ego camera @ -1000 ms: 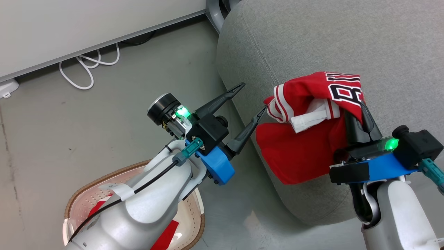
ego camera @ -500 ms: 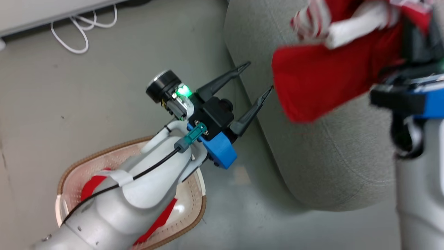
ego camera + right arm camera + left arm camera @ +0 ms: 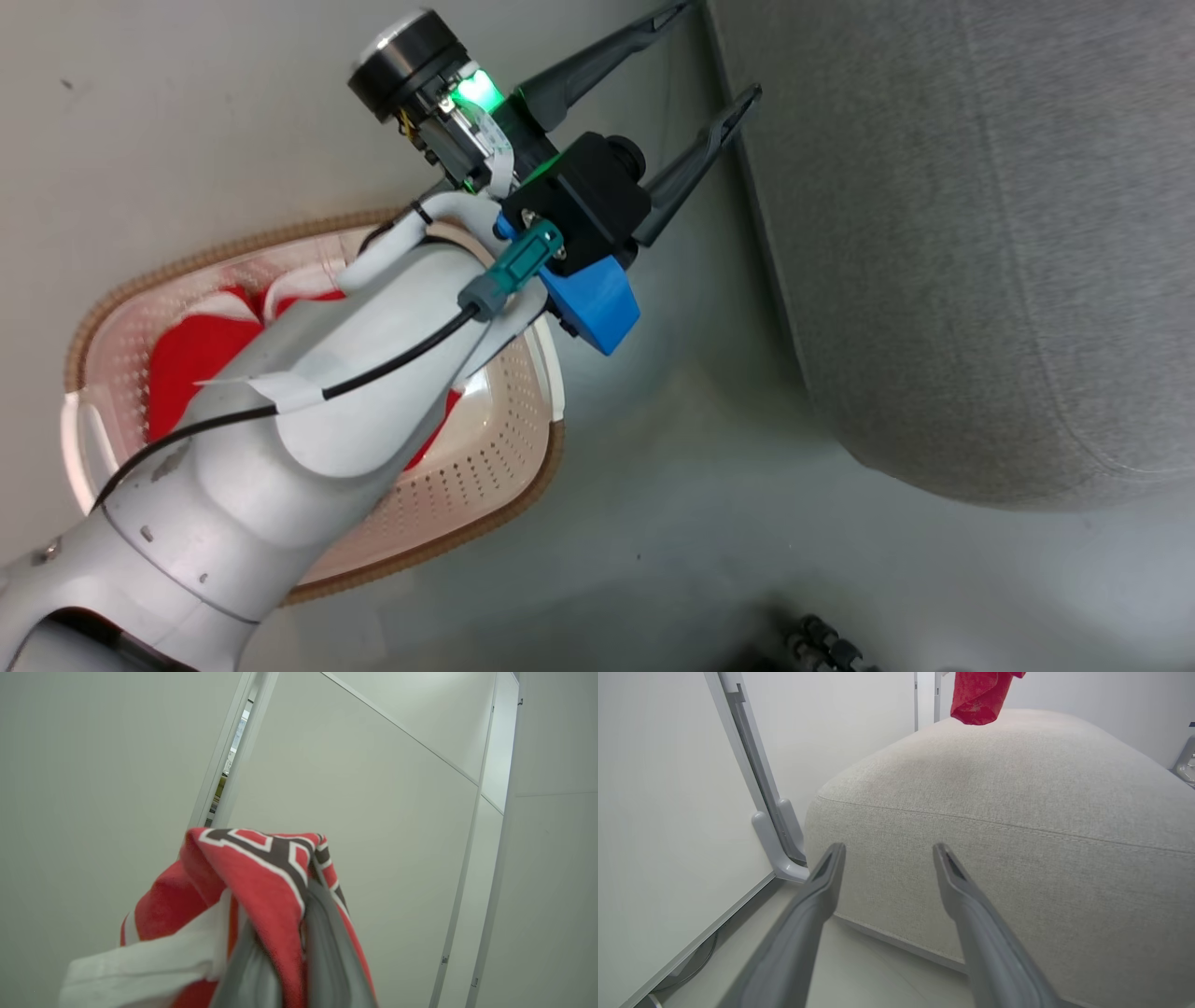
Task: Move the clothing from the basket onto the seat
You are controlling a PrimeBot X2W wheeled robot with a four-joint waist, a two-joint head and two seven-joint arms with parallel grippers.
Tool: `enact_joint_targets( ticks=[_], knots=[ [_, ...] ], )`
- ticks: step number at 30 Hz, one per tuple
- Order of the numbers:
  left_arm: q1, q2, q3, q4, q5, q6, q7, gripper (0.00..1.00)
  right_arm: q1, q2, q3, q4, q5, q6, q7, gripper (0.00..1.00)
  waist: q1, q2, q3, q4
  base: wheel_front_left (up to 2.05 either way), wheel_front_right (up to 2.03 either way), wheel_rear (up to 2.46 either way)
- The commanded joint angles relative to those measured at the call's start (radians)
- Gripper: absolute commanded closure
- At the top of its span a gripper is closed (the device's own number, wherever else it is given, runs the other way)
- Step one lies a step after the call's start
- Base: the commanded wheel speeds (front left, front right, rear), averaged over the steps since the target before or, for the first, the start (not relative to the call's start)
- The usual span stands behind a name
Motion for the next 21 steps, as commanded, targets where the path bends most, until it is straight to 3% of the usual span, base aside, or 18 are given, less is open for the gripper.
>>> enact_joint_targets(
  ticks=[1, 8, 21],
  knots=[
    [-0.018, 0.006, 0.002, -0.004, 0.006, -0.006, 0.001, 0.0, -0.02, -0.01, -0.008, 0.011, 0.009, 0.0, -0.003, 1.0, -0.0001, 0.0001, 0.081, 0.008, 0.0, 0.0, 0.0],
    [-0.053, 0.021, -0.003, -0.014, 0.014, -0.006, 0.0, 0.0, -0.025, -0.07, -0.067, 0.182, 0.008, 0.0, -0.003, 1.0, -0.0001, 0.0001, 0.145, 0.008, 0.0, 0.0, 0.0],
    [-0.069, -0.004, -0.015, 0.001, 0.003, 0.002, -0.026, 0.0, 0.003, 0.014, -0.113, 0.509, -0.079, 0.0, -0.003, 1.0, -0.0001, 0.0001, 0.156, 0.051, 0.0, 0.0, 0.0]
  ],
)
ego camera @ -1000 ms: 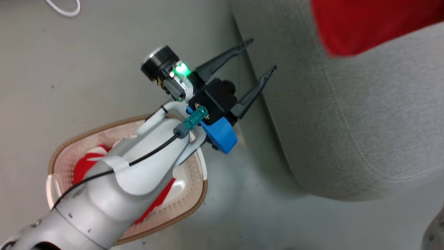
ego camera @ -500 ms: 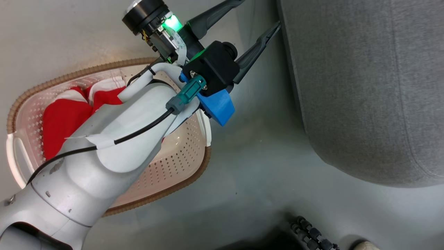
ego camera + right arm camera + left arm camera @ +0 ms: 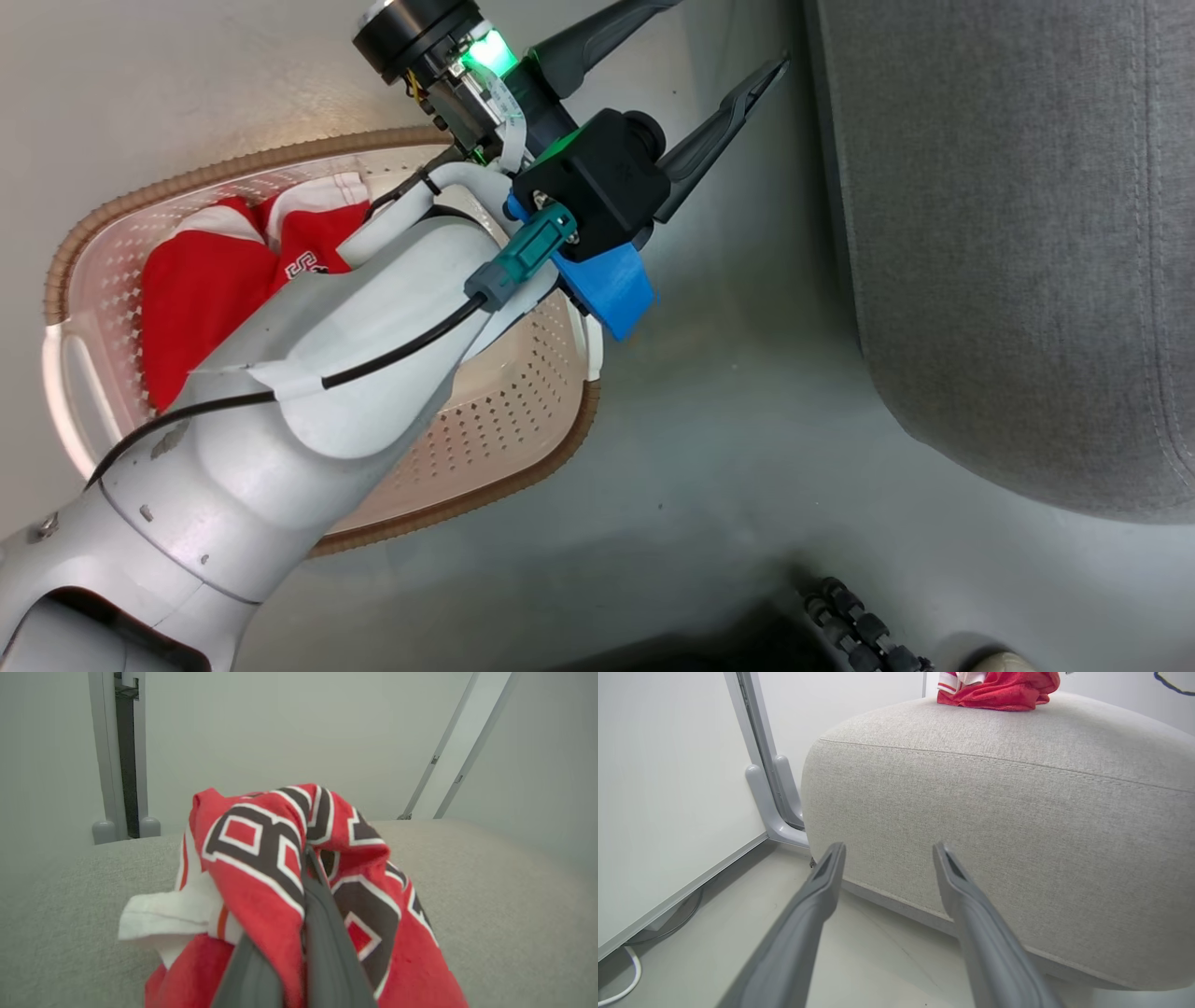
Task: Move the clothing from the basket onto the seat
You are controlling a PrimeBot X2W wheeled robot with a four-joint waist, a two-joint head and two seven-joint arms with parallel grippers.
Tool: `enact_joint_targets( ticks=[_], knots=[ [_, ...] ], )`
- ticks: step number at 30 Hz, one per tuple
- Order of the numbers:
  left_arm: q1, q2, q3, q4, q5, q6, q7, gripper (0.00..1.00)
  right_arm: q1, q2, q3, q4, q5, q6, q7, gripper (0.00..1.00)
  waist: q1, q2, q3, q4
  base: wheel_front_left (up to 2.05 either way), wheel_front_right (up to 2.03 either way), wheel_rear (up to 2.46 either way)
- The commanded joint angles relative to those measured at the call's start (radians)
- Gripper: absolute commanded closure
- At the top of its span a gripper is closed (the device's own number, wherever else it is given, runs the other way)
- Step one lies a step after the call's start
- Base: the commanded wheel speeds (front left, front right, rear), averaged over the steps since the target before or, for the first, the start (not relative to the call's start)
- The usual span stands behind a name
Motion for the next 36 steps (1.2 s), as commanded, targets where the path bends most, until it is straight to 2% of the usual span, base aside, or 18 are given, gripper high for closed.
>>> enact_joint_targets(
  ticks=[1, 3, 5, 6, 15, 20, 27, 36],
  knots=[
    [-0.016, -0.002, 0.004, 0.004, -0.005, 0.003, -0.007, 0.0, 0.016, 0.005, -0.003, 0.011, -0.004, 0.0, -0.003, 1.0, -0.0001, 0.0, -0.004, 0.007, 0.0, 0.0, 0.0],
    [-0.016, -0.006, 0.006, 0.009, -0.009, 0.006, -0.014, 0.0, 0.026, 0.008, -0.006, 0.039, -0.006, 0.001, -0.003, 0.98, -0.0001, 0.0, -0.011, 0.015, 0.0, 0.0, 0.0],
    [-0.014, -0.009, 0.005, 0.016, -0.01, 0.009, -0.021, 0.0, 0.034, 0.004, -0.009, 0.045, -0.008, 0.0, -0.003, 0.42, -0.0001, 0.0, -0.021, 0.023, 0.0, 0.0, 0.0],
    [-0.012, -0.011, 0.006, 0.02, -0.01, 0.011, -0.025, 0.0, 0.039, 0.009, -0.013, 0.044, -0.001, 0.001, -0.003, 0.0, -0.0001, 0.0, -0.029, 0.026, 0.0, 0.0, 0.0],
    [0.054, -0.027, 0.027, 0.051, -0.038, 0.033, -0.051, 0.0, 0.196, 0.037, -0.001, -0.089, -0.038, 0.0, -0.003, 0.0, -0.0001, 0.0, -0.168, 0.04, 0.0, 0.0, 0.0],
    [0.129, -0.021, 0.074, 0.034, -0.062, 0.051, -0.054, 0.0, 0.322, 0.081, 0.048, -0.211, -0.062, 0.001, -0.003, 0.0, -0.0001, 0.0, -0.279, 0.041, 0.0, 0.0, 0.0],
    [0.286, -0.002, 0.193, -0.019, -0.076, 0.08, -0.054, 0.0, 0.478, 0.143, 0.168, -0.363, -0.044, 0.0, -0.003, 0.0, -0.0001, 0.0, -0.43, 0.063, 0.0, 0.0, 0.0],
    [0.512, -0.012, 0.413, -0.149, -0.028, 0.103, -0.054, 0.0, 0.638, 0.212, 0.318, -0.481, -0.024, 0.001, -0.002, 0.0, -0.0001, 0.0, -0.589, 0.139, 0.0, 0.0, 0.0]
  ],
)
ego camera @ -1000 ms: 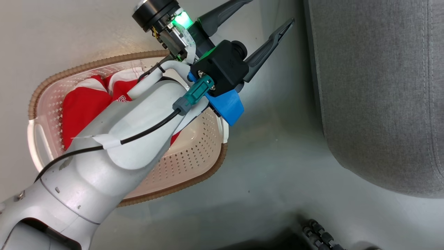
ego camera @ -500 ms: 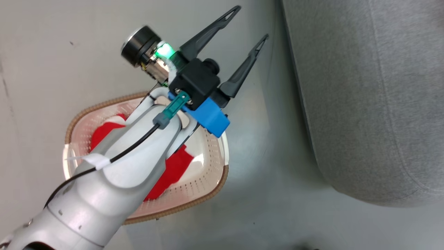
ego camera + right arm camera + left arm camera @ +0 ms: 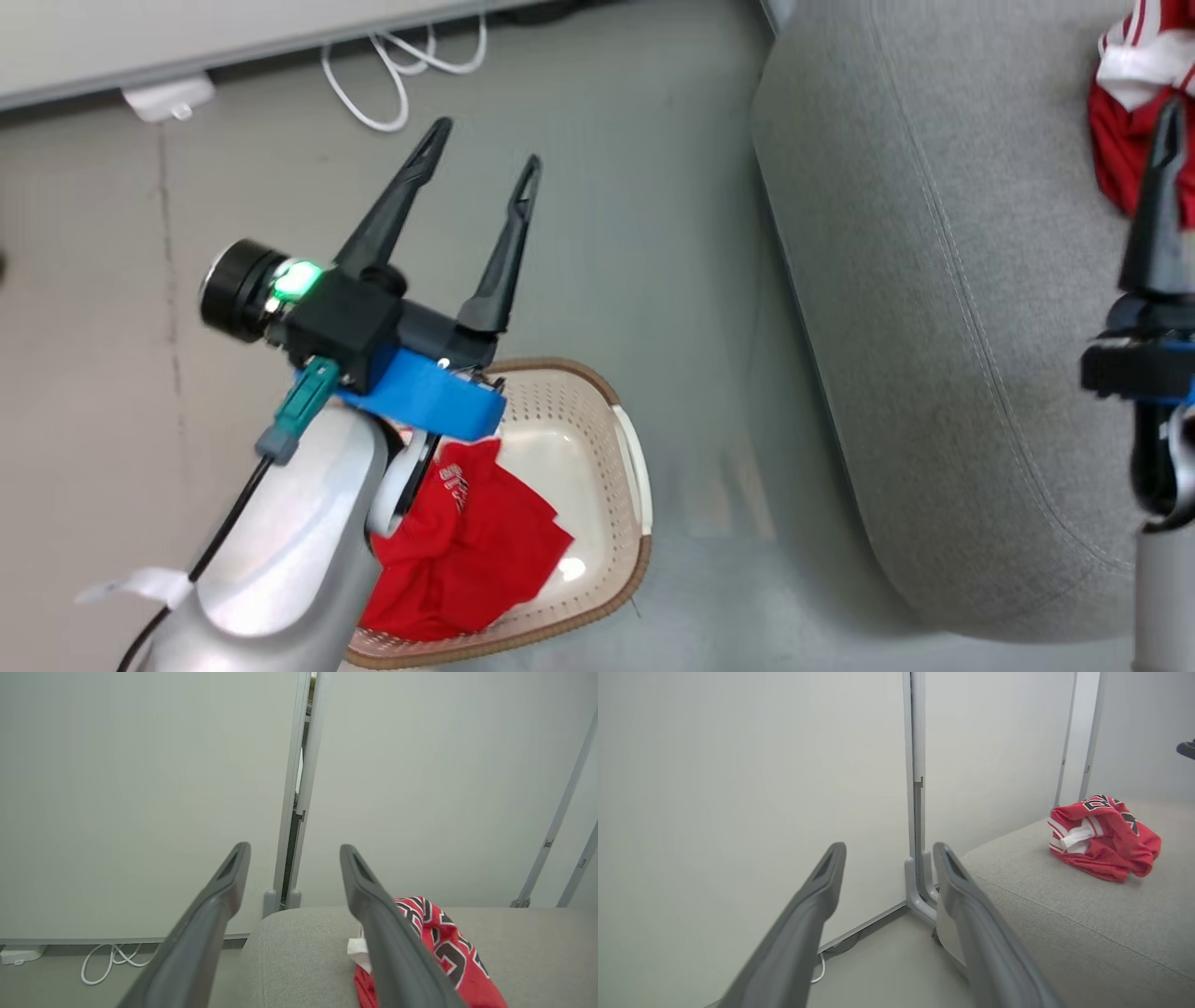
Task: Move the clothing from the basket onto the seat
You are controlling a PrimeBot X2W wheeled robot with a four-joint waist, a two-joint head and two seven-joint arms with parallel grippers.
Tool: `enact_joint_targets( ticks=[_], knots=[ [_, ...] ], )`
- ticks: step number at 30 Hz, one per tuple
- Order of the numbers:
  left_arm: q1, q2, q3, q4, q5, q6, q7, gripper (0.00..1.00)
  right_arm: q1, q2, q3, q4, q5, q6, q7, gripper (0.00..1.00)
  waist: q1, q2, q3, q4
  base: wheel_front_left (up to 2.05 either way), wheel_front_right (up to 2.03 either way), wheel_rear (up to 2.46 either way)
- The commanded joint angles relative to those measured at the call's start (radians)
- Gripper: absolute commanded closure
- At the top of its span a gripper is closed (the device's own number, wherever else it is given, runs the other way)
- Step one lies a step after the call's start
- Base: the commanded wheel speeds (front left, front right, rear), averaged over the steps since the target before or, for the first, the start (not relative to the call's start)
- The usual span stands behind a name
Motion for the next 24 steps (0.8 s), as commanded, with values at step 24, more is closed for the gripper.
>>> enact_joint_targets(
  ticks=[24],
  knots=[
    [0.409, -0.139, 0.416, -0.096, 0.112, -0.078, -0.004, 0.0, 0.308, 0.091, 0.143, -0.013, 0.034, 0.001, -0.001, 0.0, 0.0003, -0.0001, -0.25, 0.194, 0.0, 0.0, 0.0]
  ],
)
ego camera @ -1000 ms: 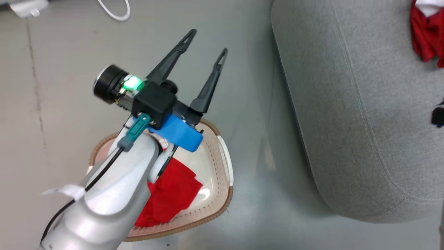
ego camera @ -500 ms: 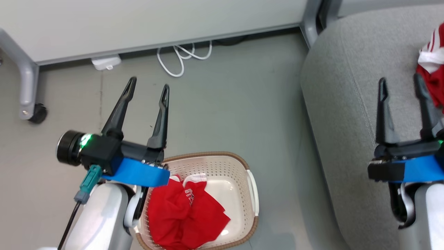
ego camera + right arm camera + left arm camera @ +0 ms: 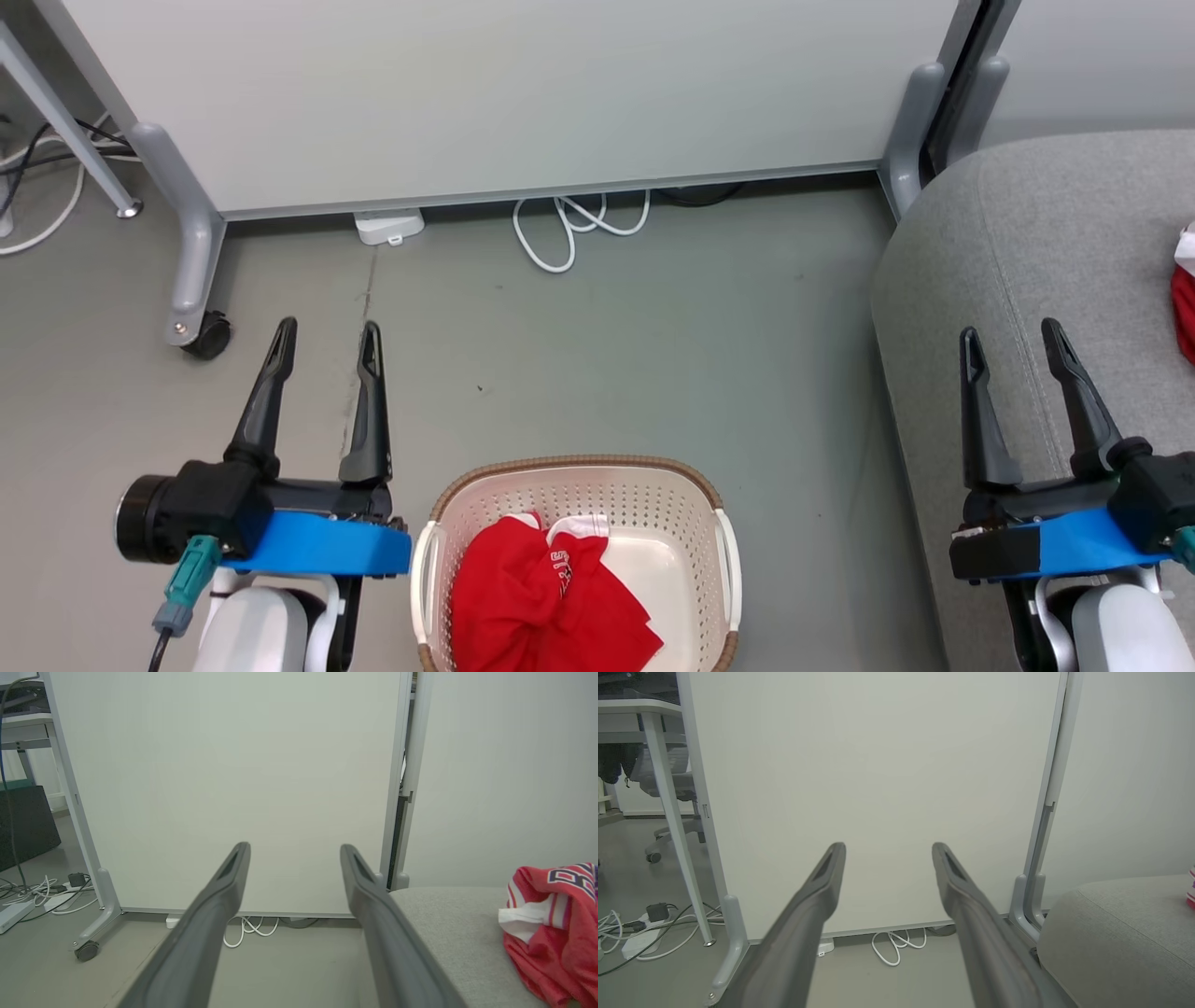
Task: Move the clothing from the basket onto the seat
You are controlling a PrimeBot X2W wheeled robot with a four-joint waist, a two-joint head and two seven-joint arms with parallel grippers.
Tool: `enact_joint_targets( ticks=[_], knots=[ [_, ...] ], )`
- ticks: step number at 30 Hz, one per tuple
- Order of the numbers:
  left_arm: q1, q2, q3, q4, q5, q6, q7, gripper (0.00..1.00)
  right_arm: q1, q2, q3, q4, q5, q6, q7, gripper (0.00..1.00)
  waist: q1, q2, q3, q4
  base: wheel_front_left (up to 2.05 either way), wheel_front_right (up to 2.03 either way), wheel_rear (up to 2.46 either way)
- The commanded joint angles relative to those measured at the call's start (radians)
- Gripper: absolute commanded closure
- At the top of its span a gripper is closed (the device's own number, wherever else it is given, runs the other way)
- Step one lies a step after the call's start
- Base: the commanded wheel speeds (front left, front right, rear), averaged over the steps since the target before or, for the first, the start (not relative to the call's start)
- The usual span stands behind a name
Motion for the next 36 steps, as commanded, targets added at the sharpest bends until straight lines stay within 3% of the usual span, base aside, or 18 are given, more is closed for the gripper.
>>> enact_joint_targets(
  ticks=[1, 14, 36],
  knots=[
    [0.017, -0.006, 0.015, -0.003, 0.008, -0.006, -0.003, 0.0, 0.02, 0.004, -0.006, 0.004, 0.007, 0.001, -0.001, 0.0, 0.0002, -0.0001, -0.01, 0.006, 0.0, 0.0, 0.0],
    [0.071, -0.033, 0.068, 0.004, 0.034, -0.028, -0.003, 0.0, 0.052, 0.011, -0.008, 0.026, 0.019, 0.001, -0.001, 0.0, 0.0002, -0.0001, -0.036, -0.001, 0.0, 0.0, 0.0],
    [0.064, -0.04, 0.063, 0.01, 0.043, -0.034, -0.003, 0.0, 0.039, 0.011, -0.012, 0.031, 0.04, 0.001, -0.001, 0.0, 0.0002, -0.0001, -0.029, -0.011, 0.0, 0.0, 0.0]
  ],
)
